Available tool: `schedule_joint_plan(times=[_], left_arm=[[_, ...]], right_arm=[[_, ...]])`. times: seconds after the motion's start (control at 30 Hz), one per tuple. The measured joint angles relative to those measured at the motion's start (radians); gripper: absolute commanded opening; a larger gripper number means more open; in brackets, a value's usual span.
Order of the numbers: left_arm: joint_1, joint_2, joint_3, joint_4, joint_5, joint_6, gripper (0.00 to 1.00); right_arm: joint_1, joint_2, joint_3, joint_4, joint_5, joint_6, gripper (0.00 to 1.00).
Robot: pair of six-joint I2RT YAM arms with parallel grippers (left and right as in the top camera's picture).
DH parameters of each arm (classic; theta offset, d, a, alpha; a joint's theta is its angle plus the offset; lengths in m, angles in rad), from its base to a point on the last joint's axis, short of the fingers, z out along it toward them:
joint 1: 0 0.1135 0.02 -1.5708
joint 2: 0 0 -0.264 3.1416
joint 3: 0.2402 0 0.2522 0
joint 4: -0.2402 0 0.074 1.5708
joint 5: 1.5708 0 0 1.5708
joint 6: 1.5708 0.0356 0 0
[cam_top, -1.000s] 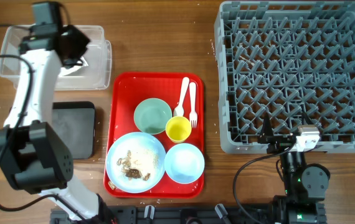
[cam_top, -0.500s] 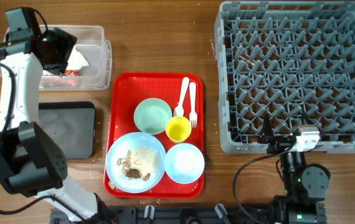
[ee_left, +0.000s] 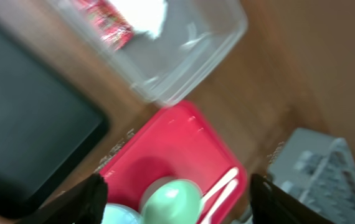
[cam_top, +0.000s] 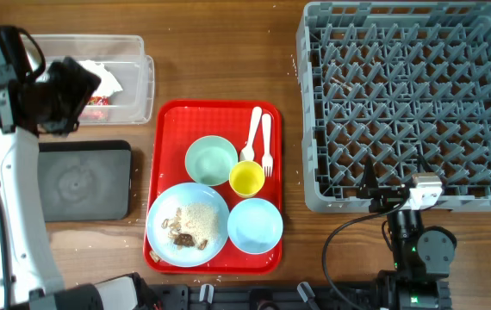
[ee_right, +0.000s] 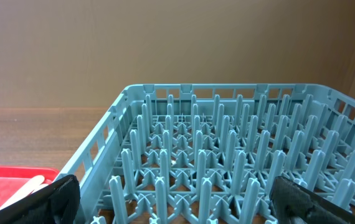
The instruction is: Sort waste into correct bins and load items into the dishwasher rack
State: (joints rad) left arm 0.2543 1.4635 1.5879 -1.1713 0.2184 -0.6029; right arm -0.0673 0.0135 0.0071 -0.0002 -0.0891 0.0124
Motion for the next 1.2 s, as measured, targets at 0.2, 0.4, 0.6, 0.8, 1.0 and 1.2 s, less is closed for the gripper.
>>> schedule_joint_plan(times=[0.2,0.4,0.6,0.8,1.0,1.2], left_arm=[[0.000,-0.024,0.000,-0.159,-0.140,0.002,0.69],[0.006,-0.030,0.000,-0.204,-0.177,-0.056,0.70],[0.008,-0.092,-0.002,-0.252,-0.228,-0.185,0.80],[0.008,-0.150,-0.002,-0.367,-0.364,-0.346,1.00],[0.009,-0.150,-0.045,-0.378,-0.390,-0.399,1.00],[0.009,-0.150,-0.111,-0.402,-0.394,-0.406,1.00]], right_arm=[[0.000,0.000,0.000,0.000,0.000,0.000,1.00],[0.000,0.000,0.000,0.000,0.000,0.000,1.00],[0.000,0.000,0.000,0.000,0.000,0.000,1.00],[0.000,0.000,0.000,0.000,0.000,0.000,1.00],[0.000,0.000,0.000,0.000,0.000,0.000,1.00],[0.000,0.000,0.000,0.000,0.000,0.000,1.00]])
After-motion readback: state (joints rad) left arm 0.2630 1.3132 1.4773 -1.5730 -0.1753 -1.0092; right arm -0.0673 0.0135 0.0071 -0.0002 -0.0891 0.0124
